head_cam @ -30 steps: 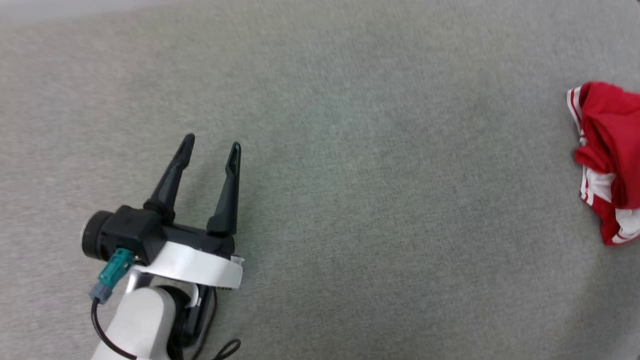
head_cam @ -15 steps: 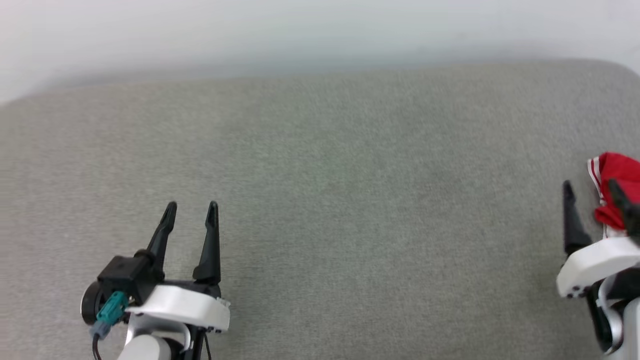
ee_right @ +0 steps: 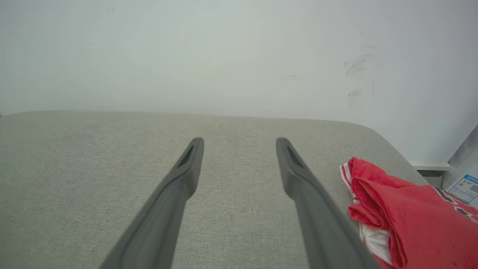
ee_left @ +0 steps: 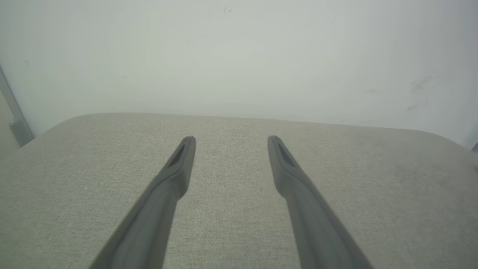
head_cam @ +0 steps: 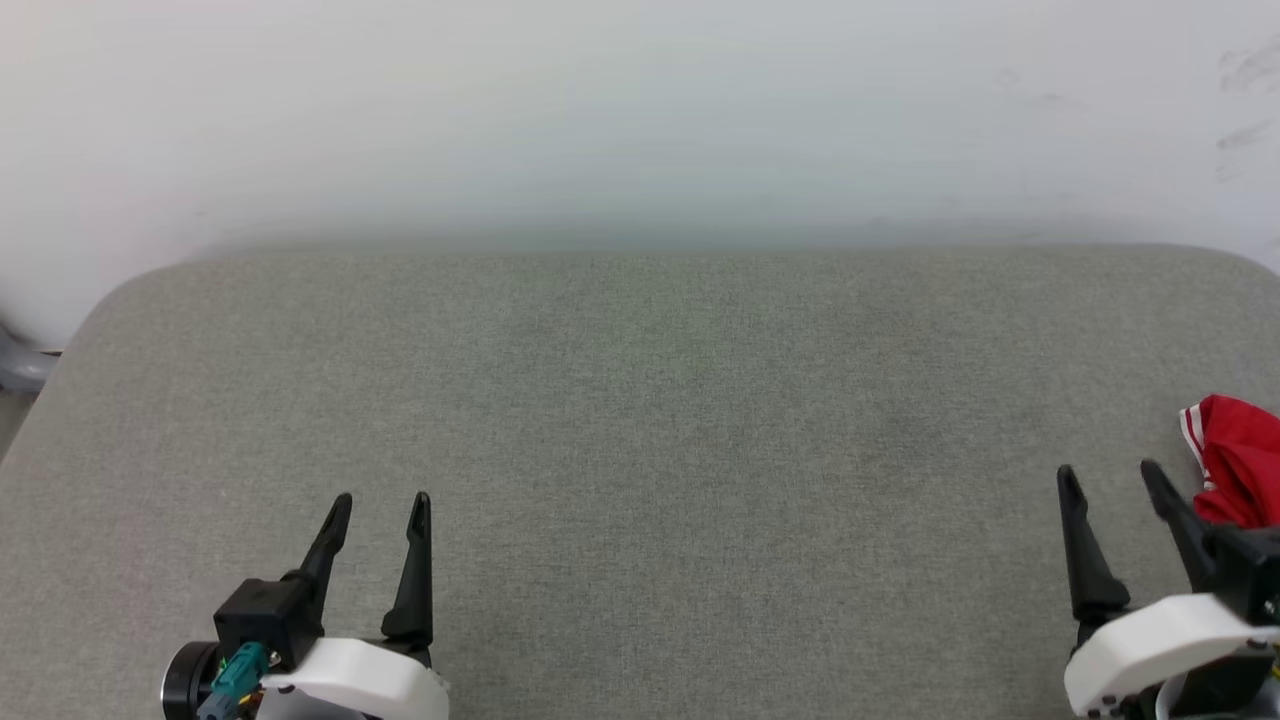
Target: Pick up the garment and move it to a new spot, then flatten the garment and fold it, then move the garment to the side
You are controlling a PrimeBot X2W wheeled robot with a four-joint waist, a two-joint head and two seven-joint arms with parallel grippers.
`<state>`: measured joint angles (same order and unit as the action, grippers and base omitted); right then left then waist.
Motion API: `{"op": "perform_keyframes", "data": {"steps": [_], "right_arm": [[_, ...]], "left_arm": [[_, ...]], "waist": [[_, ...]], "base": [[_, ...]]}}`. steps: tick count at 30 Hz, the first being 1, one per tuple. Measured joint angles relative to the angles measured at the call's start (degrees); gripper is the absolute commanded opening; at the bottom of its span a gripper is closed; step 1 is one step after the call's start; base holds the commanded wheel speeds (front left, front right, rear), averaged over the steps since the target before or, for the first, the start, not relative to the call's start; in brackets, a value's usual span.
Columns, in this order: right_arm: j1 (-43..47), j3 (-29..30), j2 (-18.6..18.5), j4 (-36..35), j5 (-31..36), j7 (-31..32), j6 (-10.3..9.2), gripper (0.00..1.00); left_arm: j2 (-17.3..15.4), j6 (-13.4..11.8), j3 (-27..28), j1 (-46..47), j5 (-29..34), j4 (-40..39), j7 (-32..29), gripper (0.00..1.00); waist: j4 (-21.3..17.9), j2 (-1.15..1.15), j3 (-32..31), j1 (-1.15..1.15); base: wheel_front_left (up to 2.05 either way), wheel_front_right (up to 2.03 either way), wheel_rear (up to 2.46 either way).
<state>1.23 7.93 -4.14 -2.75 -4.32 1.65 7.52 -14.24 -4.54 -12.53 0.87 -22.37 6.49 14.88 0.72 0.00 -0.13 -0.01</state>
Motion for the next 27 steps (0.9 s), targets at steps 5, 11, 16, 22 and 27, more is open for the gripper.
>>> {"op": "perform_keyframes", "data": {"steps": [5,11,16,22,27], "right_arm": [[3.84,-1.18,0.85,-3.83,-0.77,1.37,-0.01,1.00],[5.59,-1.23,1.04,-6.77,-0.68,2.05,-0.01,1.00],[5.81,-1.23,1.11,-7.55,-0.88,2.43,-0.01,1.00],[5.78,-1.47,1.12,-7.34,-1.13,2.33,-0.01,1.00],[5.68,-1.48,1.13,-6.88,-1.21,2.14,-0.01,1.00]], "left_arm": [[-0.20,0.09,-0.24,-0.94,0.03,0.85,0.00,1.00],[-0.19,0.29,-0.19,-1.51,0.02,1.45,0.00,1.00],[-0.18,0.34,-0.18,-1.51,0.14,1.69,0.01,1.00],[-0.05,0.51,-0.22,-1.45,0.48,1.98,0.02,1.00],[0.02,0.63,-0.24,-1.31,0.52,2.15,0.02,1.00]], "waist": [[-0.40,0.00,-0.68,0.01],[-0.90,0.00,-0.95,0.01],[-1.01,0.00,-0.96,0.01],[-0.90,0.00,-0.84,0.01],[-0.87,0.00,-0.75,0.01]], "base": [[0.00,0.00,0.00],[0.00,0.00,0.00],[0.00,0.00,0.00],[0.00,0.00,0.00],[0.00,0.00,0.00]]}}
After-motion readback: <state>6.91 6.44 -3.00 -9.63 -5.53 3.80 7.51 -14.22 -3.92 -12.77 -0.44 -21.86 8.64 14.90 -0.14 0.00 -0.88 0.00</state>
